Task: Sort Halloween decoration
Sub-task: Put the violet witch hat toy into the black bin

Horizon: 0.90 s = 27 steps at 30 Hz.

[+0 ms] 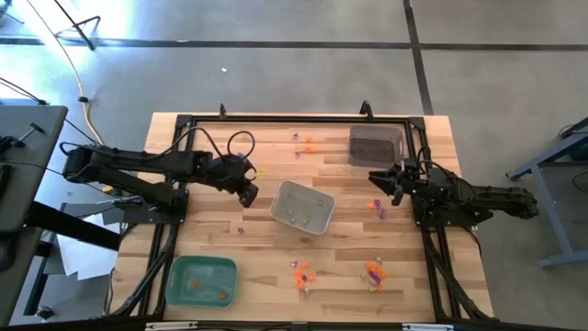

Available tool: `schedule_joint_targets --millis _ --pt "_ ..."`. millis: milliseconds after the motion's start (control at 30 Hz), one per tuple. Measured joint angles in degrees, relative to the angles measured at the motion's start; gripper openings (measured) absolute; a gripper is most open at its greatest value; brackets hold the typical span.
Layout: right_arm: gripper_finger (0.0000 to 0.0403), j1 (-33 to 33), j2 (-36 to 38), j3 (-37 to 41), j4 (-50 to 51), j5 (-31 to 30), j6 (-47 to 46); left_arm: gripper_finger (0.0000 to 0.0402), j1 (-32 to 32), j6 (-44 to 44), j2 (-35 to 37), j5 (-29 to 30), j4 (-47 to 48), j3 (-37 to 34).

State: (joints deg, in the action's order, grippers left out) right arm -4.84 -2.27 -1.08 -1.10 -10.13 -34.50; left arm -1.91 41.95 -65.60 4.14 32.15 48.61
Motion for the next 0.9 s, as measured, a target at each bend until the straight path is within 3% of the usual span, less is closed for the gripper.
schedule_joint_targets --millis 167,433,633,733,900 --pt "0.0126 0.0 0.0 0.0 -0.5 -3.8 4.1 0.0 0.1 1.9 0.0 0.0 -0.9 4.1" --pt "0.0126 0.0 0.0 0.0 -5.6 -10.2 -7.1 0.0 0.1 2.9 0.0 0.0 -8.9 6.4" --pt "0.0126 0.0 0.0 0.0 -7.3 -18.8 -16.3 0.0 0.1 2.9 -0.2 0.0 -13.3 6.4" --pt "0.0126 0.0 0.0 0.0 -7.3 -19.4 -20.9 0.0 0.1 2.9 -0.2 0.0 -13.5 6.4" --pt "0.0126 0.0 0.0 0.0 -6.6 -20.6 -21.2 0.0 0.1 2.8 -0.2 0.0 -13.7 6.4"
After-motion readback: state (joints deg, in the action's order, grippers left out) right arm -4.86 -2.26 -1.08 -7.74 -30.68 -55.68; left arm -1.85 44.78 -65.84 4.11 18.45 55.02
